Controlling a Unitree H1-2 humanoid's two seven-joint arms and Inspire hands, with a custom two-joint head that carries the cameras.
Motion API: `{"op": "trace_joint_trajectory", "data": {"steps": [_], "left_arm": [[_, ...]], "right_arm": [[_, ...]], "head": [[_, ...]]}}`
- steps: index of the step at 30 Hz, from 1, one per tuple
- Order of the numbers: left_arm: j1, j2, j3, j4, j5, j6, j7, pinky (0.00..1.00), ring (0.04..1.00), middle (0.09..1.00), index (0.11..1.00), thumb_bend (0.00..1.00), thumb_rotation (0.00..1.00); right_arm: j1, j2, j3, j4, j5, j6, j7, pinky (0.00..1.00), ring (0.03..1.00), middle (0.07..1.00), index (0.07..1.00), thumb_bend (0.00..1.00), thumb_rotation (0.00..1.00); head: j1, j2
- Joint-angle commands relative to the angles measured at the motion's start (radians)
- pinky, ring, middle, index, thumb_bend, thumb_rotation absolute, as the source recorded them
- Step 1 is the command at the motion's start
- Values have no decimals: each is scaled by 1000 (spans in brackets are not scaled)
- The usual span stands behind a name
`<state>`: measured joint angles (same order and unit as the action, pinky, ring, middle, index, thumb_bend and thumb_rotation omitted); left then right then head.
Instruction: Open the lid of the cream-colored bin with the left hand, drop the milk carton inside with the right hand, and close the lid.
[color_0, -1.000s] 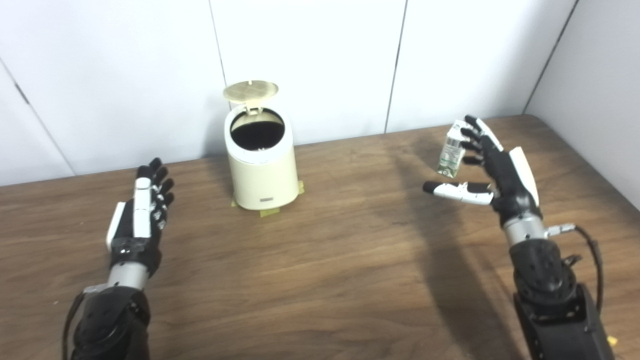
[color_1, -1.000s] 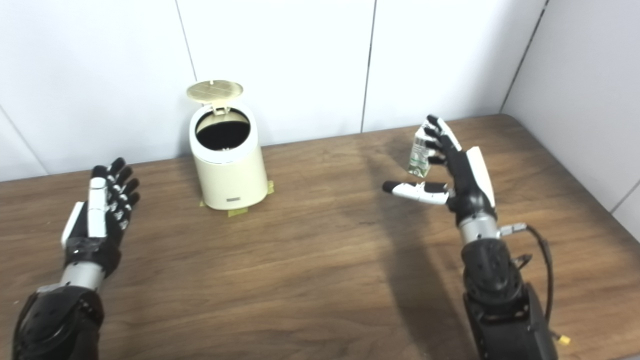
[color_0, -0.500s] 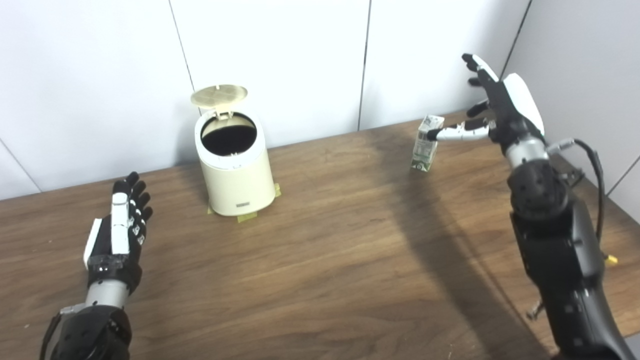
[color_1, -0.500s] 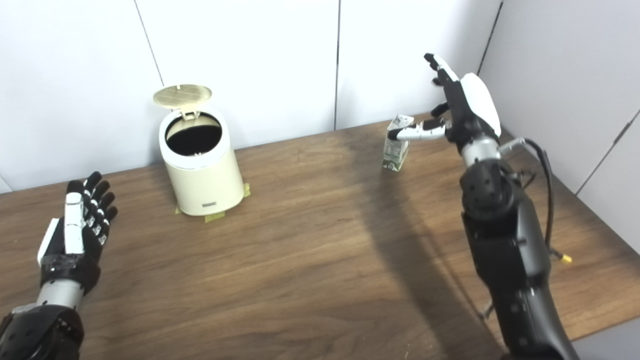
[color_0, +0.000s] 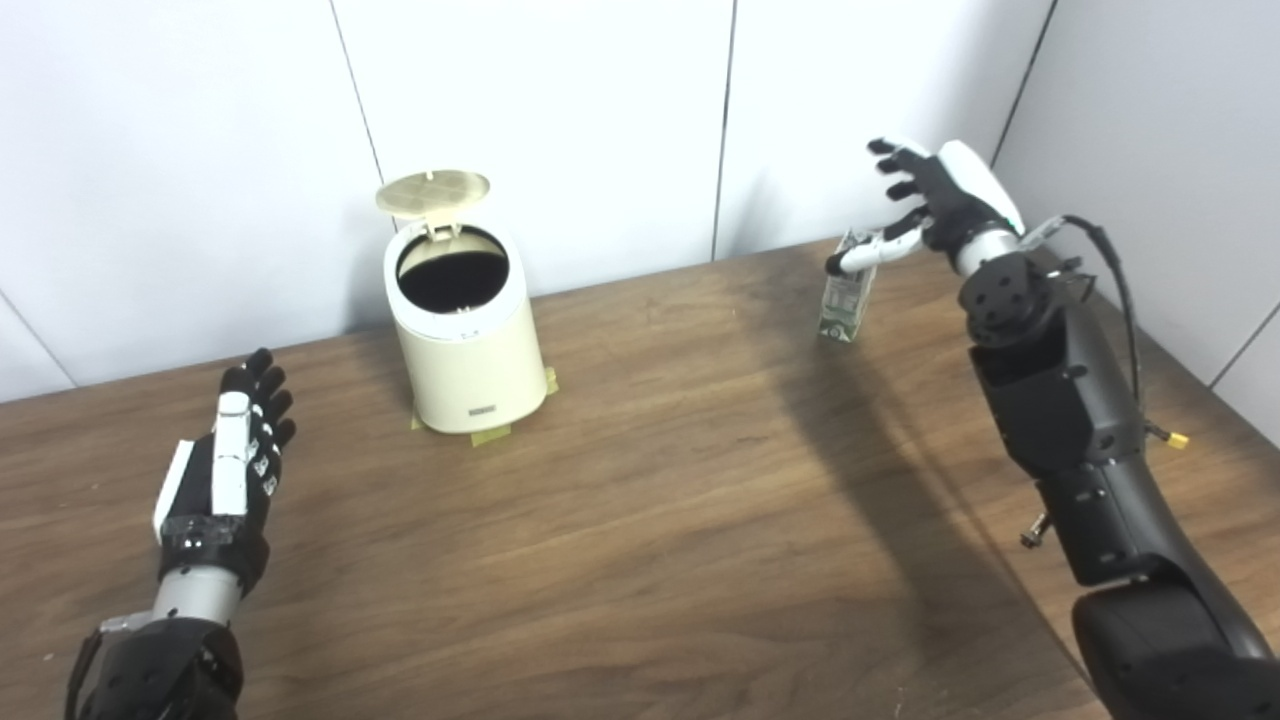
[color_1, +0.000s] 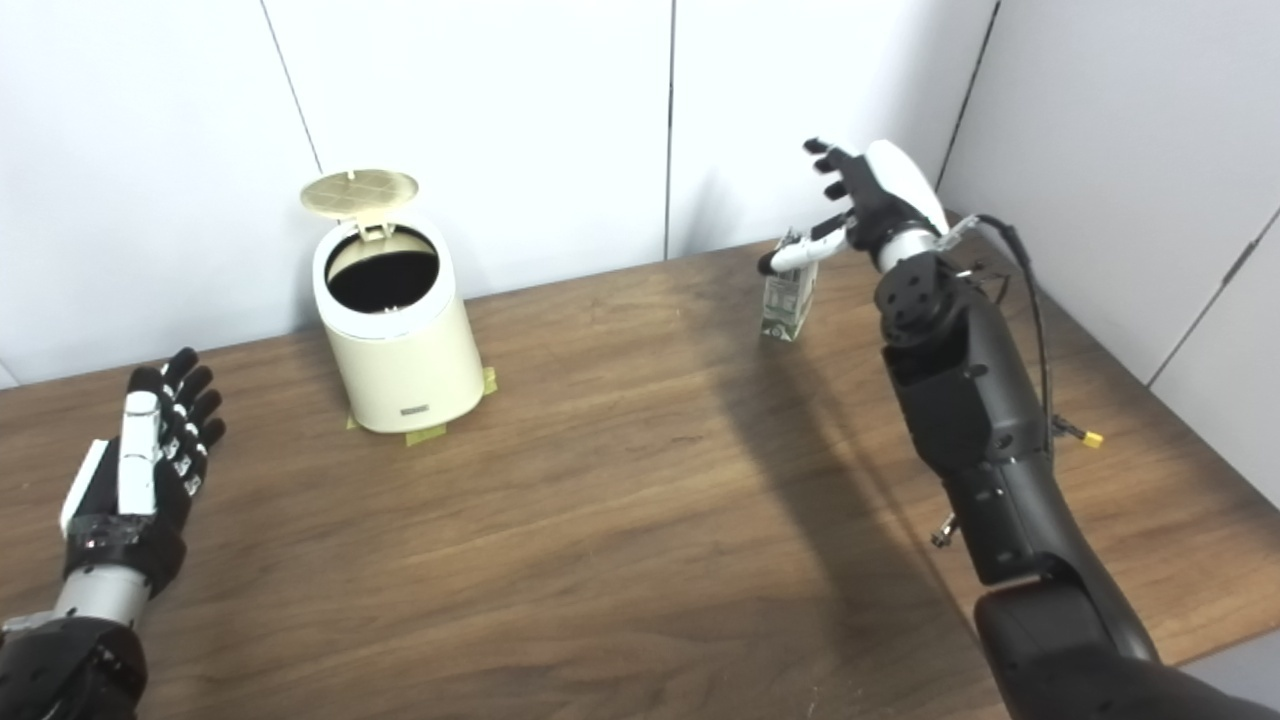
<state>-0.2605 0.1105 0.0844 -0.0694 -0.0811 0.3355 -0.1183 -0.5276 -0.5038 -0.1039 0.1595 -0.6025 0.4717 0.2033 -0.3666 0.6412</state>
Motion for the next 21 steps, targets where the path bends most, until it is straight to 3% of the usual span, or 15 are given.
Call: {"op": "trace_joint_trajectory", "data": {"steps": [1, 5, 11, 21], "left_arm": [[-35, 18, -11, -37, 17, -6, 8, 1000, 1000, 1000, 1000, 586, 1000], [-41, 36, -21, -34, 45, -12, 15, 1000, 1000, 1000, 1000, 597, 994], [-50, 43, -26, -37, 50, -12, 10, 1000, 1000, 1000, 1000, 568, 1000], [-47, 57, -36, -50, 52, -4, 0, 1000, 1000, 1000, 1000, 555, 1000]], "right_arm": [[-68, -39, -2, 8, 5, -3, -12, 702, 865, 888, 883, 907, 132], [-69, -42, 12, 36, 47, -8, -12, 810, 896, 895, 889, 899, 111], [-65, -54, 52, 66, 61, -7, -10, 760, 882, 904, 869, 913, 134], [-72, -69, 86, 165, 86, -44, -69, 877, 899, 901, 885, 882, 173]], "head": [[-1, 1], [-1, 0], [-6, -2], [-1, 1]]}}
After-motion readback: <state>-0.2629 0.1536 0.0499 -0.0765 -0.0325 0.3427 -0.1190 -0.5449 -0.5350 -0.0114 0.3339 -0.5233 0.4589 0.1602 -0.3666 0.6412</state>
